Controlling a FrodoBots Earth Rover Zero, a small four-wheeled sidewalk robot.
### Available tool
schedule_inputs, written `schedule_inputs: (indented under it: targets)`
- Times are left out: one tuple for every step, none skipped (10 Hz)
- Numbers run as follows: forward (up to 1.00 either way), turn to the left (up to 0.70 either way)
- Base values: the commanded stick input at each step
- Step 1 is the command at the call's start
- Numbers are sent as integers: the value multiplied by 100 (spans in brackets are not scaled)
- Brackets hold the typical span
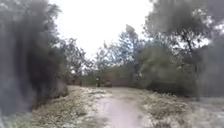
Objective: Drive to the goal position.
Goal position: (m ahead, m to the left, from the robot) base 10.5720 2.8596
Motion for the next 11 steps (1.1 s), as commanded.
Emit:
schedule_inputs:
  targets:
    - [70, 0]
    - [70, 0]
    - [70, 0]
    - [70, 0]
    - [70, 0]
    - [70, 0]
    - [70, 0]
    - [70, 0]
    - [70, 5]
    - [70, 35]
    - [70, 35]
